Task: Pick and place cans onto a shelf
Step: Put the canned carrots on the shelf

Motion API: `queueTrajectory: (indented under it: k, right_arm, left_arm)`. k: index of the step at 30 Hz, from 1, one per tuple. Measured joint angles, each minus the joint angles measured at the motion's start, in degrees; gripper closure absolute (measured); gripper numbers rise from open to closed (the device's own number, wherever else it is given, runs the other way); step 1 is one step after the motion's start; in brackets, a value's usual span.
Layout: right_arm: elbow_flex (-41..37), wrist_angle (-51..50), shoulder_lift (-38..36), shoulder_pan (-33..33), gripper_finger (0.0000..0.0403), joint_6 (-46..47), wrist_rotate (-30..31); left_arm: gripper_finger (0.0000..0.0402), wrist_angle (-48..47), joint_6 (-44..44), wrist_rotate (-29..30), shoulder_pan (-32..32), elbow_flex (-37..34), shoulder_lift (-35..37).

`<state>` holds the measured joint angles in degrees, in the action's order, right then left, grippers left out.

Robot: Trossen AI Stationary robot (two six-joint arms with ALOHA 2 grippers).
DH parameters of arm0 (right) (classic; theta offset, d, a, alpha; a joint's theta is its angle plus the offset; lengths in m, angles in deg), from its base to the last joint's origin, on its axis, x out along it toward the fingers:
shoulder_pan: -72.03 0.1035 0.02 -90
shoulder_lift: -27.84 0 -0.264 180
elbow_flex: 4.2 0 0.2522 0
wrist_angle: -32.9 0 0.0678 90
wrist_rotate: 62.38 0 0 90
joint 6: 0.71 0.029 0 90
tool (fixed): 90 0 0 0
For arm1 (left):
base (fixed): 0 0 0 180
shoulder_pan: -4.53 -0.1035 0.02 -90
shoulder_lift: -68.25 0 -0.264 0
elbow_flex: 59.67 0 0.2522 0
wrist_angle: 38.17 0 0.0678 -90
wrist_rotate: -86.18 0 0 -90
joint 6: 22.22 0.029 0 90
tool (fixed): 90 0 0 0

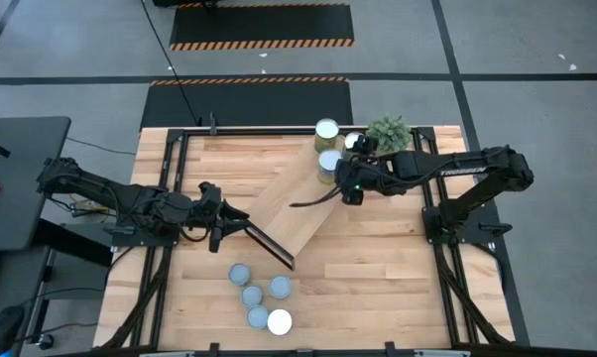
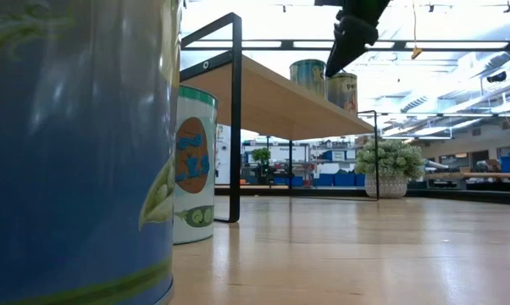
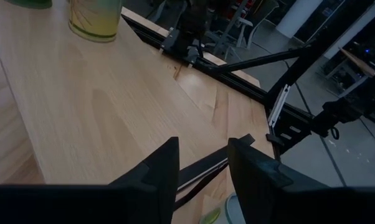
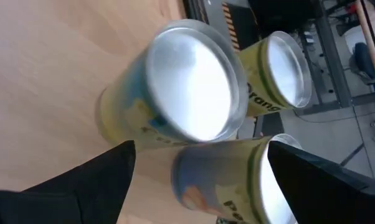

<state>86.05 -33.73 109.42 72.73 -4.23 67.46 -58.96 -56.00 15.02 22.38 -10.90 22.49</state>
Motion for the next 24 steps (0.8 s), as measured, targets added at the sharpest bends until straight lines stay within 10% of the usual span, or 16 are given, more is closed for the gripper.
queueTrajectory:
  k: [24]
  right_arm:
    - [0.0, 7.8, 0.0, -6.0, 0.0030, -9.2, -3.0]
  left_arm:
    - [0.0260, 0.0, 0.0, 0.0, 0.0, 0.0, 0.0]
